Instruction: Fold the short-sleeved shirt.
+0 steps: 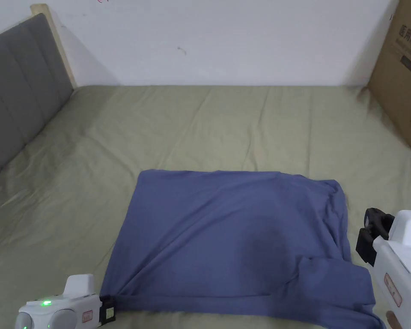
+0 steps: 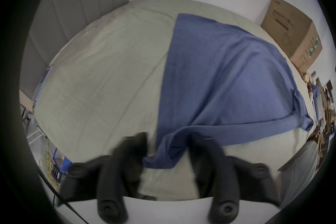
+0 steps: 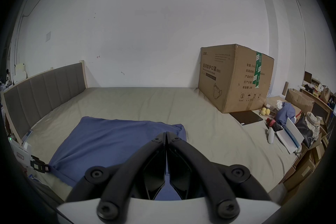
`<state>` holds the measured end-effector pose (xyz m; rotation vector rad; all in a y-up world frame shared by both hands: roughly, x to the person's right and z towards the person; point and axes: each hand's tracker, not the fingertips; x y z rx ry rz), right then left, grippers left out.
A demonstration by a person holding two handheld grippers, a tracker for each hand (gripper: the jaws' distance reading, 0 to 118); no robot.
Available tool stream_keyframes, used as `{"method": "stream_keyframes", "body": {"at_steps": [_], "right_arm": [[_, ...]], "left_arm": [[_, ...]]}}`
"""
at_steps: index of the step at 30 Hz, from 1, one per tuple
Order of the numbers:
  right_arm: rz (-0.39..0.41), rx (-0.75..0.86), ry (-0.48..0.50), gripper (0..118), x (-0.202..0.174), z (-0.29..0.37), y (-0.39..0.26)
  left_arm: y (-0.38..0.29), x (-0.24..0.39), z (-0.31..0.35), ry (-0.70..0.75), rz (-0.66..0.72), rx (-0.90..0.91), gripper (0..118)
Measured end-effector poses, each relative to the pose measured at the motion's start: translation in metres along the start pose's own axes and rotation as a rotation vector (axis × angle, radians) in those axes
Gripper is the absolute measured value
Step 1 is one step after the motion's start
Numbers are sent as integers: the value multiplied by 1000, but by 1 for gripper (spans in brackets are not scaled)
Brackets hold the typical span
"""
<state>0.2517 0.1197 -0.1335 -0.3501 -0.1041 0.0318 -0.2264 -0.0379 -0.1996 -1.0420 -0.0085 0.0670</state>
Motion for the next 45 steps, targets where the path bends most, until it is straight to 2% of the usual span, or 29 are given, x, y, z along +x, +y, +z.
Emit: {"method": "stream_keyframes", "body": {"at_steps": [1,3,5,7,9,10,11,16,20,22,23,24,25,29,35,40,45], "right_arm": [[-1,-10,-5,0,3,1,-3],[-8,-40,-13,0,9,0,-9],[-30,-106,-17,4,18,-2,-21],[-51,-202,-32,45,27,-10,-42],[-62,-339,-27,96,37,-23,-64],[-73,-402,-31,104,40,-29,-76],[-83,-443,-41,105,42,-34,-87],[-66,-561,-70,104,44,-48,-132],[-63,-613,-40,89,41,-53,-148],[-93,-621,-12,65,47,-57,-155],[-127,-612,20,46,47,-57,-154],[-158,-607,53,19,47,-58,-153],[-158,-606,58,5,49,-58,-154],[-133,-557,52,3,50,-55,-141],[-167,-411,72,3,61,-59,-96],[-181,-338,74,3,64,-91,-59],[-150,-362,48,3,58,-145,-47]], "left_arm": [[-1,2,-2,-54,1,-2,11],[-3,4,1,-7,12,29,5],[-2,7,8,-10,2,58,5],[-1,1,6,-8,-6,84,4],[3,-1,10,-16,-8,98,4],[5,-2,12,-16,-10,106,4],[5,-1,14,-17,-12,108,4],[9,3,26,-19,-10,123,4],[8,1,19,-21,-19,138,4],[10,0,19,-20,-16,137,4],[10,1,20,-19,-14,136,4],[10,0,20,-20,-9,137,4],[11,-1,20,-21,-4,139,4],[17,2,26,-26,15,147,4],[54,-1,27,-44,58,198,4],[101,1,14,-43,65,235,4],[142,14,-18,-23,31,219,4]]}}
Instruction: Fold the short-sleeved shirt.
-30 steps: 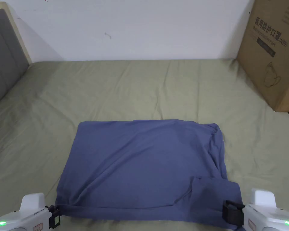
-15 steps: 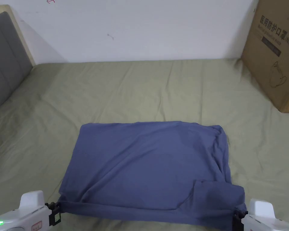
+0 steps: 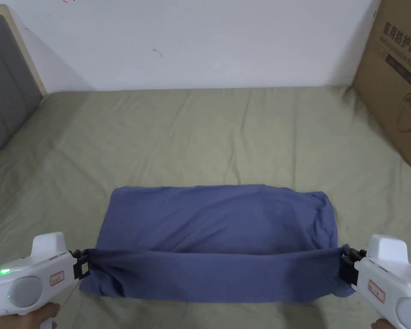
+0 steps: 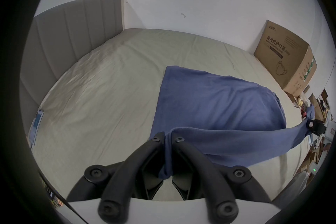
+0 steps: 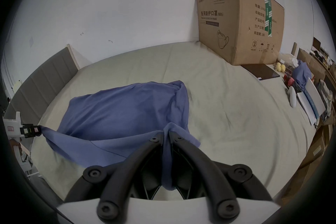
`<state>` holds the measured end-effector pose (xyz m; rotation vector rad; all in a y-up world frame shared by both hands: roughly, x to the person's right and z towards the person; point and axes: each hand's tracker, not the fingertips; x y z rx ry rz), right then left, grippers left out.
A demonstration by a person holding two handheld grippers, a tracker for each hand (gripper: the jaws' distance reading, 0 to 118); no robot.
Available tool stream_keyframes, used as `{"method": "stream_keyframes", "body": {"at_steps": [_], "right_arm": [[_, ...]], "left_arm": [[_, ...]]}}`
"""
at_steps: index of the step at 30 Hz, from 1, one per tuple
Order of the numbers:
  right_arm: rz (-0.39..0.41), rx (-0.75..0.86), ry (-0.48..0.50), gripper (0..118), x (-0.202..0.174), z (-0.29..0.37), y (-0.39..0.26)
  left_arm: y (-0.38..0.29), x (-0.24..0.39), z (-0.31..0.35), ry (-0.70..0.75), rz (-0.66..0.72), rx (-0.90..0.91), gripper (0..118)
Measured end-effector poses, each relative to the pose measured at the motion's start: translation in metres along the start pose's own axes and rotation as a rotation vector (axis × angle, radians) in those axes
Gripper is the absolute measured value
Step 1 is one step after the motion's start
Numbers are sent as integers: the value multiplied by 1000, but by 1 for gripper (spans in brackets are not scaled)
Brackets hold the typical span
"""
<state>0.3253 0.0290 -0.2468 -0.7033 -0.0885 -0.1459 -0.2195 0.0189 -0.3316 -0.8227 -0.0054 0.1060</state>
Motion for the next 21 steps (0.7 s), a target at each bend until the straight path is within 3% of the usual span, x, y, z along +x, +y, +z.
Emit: {"method": "stream_keyframes", "body": {"at_steps": [10,15,17,18,19,21], "right_arm": [[-38,-217,-101,3,-2,-106,-6],[-16,-239,-108,4,-15,-110,-12],[-7,-236,-110,7,-17,-102,-5],[-6,-231,-108,18,-19,-96,-2],[-8,-209,-107,35,-21,-87,1],[-13,-150,-98,80,-19,-70,12]], "left_arm": [[14,28,-102,63,-85,-184,4],[14,36,-97,71,-72,-207,8],[20,36,-90,57,-43,-210,27],[20,32,-88,54,-26,-203,51],[21,32,-81,54,-9,-189,72],[26,34,-63,55,25,-142,105]]}}
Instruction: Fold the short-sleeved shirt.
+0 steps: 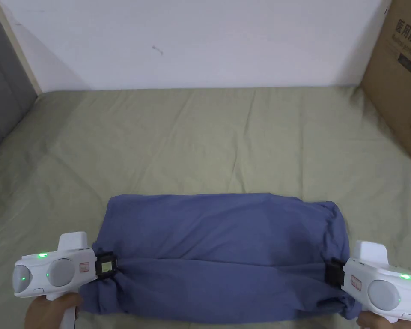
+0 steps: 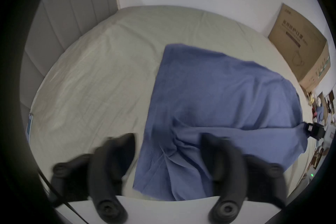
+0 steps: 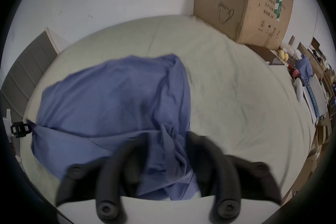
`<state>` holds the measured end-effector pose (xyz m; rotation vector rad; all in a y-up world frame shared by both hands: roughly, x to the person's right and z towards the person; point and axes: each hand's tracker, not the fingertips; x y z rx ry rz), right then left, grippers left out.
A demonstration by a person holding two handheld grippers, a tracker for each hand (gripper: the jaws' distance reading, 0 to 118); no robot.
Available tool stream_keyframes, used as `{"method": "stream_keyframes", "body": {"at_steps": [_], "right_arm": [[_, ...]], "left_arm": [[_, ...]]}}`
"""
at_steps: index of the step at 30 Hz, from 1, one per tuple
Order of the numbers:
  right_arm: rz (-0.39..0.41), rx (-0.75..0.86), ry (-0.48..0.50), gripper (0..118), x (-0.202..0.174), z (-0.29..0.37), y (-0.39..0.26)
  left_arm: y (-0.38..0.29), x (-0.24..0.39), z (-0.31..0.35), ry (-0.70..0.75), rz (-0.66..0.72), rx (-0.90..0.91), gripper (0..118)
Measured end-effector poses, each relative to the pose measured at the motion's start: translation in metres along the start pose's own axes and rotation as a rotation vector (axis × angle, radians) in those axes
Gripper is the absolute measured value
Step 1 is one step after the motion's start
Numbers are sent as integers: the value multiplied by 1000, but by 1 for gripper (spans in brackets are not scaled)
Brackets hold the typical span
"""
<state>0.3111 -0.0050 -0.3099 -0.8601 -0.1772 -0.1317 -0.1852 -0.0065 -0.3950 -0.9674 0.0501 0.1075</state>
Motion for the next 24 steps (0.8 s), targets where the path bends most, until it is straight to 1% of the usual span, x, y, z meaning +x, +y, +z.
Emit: {"method": "stream_keyframes", "body": {"at_steps": [1,2,3,7,9,12,13,14,16,17,18,19,20,21,22,24], "right_arm": [[-5,35,20,92,-1,13,4],[-4,72,28,95,-2,25,8],[-2,115,32,95,6,36,12],[-5,289,67,95,0,105,24],[5,376,82,95,-5,137,24],[42,500,67,95,-9,176,17],[51,530,59,94,-12,187,13],[63,553,54,93,-13,196,9],[82,611,33,88,-20,212,-2],[92,630,15,82,-22,217,-7],[117,640,11,75,-25,223,-11],[122,656,12,64,-28,227,-16],[127,674,15,40,-29,230,-20],[132,680,9,18,-30,233,-23],[140,690,-2,0,-31,235,-24],[139,701,6,0,-34,235,-29]], "left_arm": [[2,-5,6,-5,17,38,108],[2,-4,20,-20,23,79,108],[3,-3,36,-47,27,136,108],[0,7,102,-101,18,321,108],[-6,8,129,-110,-2,425,108],[-19,16,165,-104,-32,556,106],[-25,19,179,-101,-42,598,103],[-30,21,187,-98,-51,633,98],[-42,25,200,-90,-78,687,78],[-45,25,202,-82,-84,690,68],[-50,26,205,-76,-97,702,55],[-56,27,208,-82,-107,714,43],[-61,27,210,-85,-111,720,28],[-63,28,211,-83,-110,724,4],[-67,28,212,-83,-106,725,0],[-69,24,215,-95,-99,728,0]]}}
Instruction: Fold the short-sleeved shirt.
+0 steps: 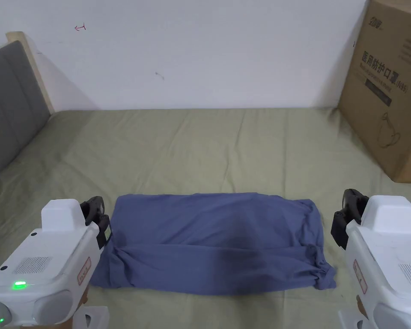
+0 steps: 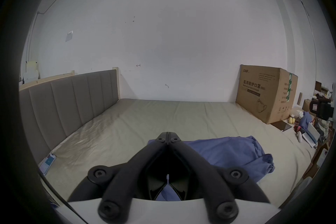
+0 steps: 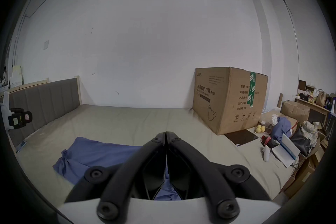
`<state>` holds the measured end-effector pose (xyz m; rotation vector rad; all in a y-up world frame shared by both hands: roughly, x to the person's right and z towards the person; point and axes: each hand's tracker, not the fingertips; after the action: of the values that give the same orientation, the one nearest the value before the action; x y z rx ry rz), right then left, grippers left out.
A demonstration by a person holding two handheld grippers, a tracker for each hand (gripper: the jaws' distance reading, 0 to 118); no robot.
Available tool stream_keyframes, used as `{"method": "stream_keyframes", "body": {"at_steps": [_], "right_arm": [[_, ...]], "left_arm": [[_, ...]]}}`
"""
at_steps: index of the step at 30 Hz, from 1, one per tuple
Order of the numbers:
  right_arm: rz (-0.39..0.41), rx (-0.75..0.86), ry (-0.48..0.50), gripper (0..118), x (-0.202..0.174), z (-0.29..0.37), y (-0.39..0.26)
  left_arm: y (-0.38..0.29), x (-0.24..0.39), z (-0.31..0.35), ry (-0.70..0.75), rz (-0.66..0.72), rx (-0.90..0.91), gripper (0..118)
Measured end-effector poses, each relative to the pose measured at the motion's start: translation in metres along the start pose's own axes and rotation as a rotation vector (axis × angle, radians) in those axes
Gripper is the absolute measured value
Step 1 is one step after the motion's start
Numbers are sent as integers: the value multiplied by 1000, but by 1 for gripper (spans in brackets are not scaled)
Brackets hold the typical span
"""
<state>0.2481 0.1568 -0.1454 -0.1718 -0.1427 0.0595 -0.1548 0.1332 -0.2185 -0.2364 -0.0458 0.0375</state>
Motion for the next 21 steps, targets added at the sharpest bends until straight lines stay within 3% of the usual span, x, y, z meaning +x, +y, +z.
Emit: {"method": "stream_keyframes", "body": {"at_steps": [5,18,20,21], "right_arm": [[-14,-15,12,0,0,0,-1],[-35,-92,4,0,13,-27,-16],[-37,-107,1,0,15,-32,-20],[-36,-118,0,0,15,-36,-23]], "left_arm": [[-1,-2,-3,-13,-8,-42,0],[-64,-50,-106,2,27,-564,1],[-79,-61,-125,-15,77,-660,22],[-83,-61,-129,3,113,-712,49]]}}
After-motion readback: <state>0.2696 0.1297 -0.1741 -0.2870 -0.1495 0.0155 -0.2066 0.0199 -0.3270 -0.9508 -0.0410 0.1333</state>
